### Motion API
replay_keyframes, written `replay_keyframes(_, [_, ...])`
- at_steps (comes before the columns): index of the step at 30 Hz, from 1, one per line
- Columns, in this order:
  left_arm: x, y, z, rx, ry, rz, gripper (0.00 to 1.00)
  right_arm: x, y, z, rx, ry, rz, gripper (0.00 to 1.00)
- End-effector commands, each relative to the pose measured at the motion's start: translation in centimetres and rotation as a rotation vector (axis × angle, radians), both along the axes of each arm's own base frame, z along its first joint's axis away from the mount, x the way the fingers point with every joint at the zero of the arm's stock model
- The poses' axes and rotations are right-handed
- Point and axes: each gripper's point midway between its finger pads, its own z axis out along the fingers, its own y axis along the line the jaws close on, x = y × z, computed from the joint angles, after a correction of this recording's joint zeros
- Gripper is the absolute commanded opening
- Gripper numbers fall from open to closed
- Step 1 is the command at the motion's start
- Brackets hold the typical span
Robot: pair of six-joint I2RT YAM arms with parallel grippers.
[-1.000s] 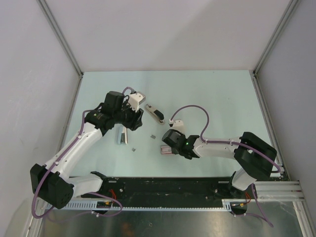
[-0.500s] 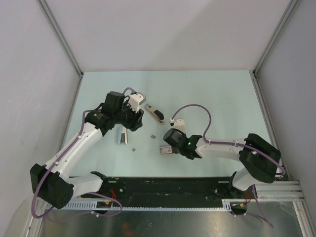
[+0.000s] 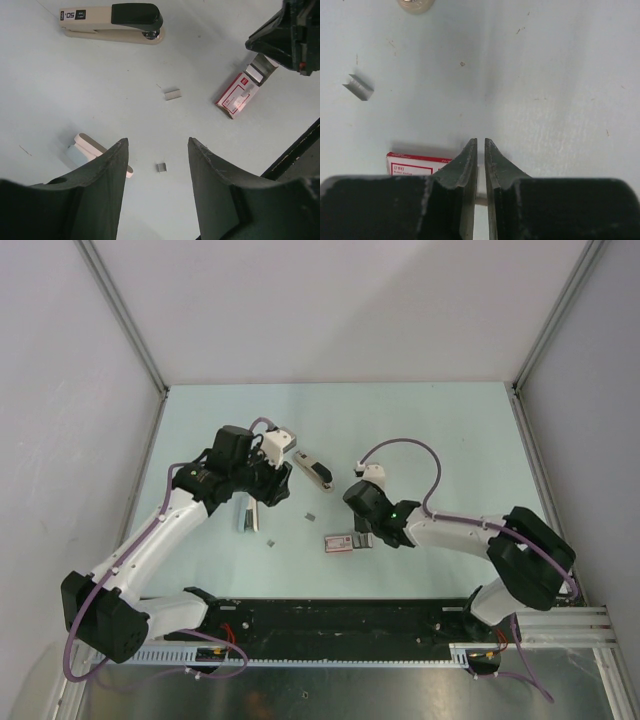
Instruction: Unload the staples from the stapler
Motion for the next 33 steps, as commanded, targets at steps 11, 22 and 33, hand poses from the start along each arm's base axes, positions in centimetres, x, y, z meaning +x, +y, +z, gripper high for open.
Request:
replay_keyframes(11, [0.1,-0.6,1.4,-0.003,-0.054,-0.053,0.56,0.9,2.2,-1.9,-0.006,0.004,0.05,0.12])
replay_keyframes(22, [0.0,-0.5,1.3,-0.001,-0.055,-0.052,0.56,-0.2,2.0,-2.0,-0.048,0.008,0.068,0.08])
replay_keyframes(33, [-0.1,-0.5,1.4,-0.003,-0.058,-0.051,0.56,-1.2,1.4,-1.1,-0.077,-0.003,0.067,0.07])
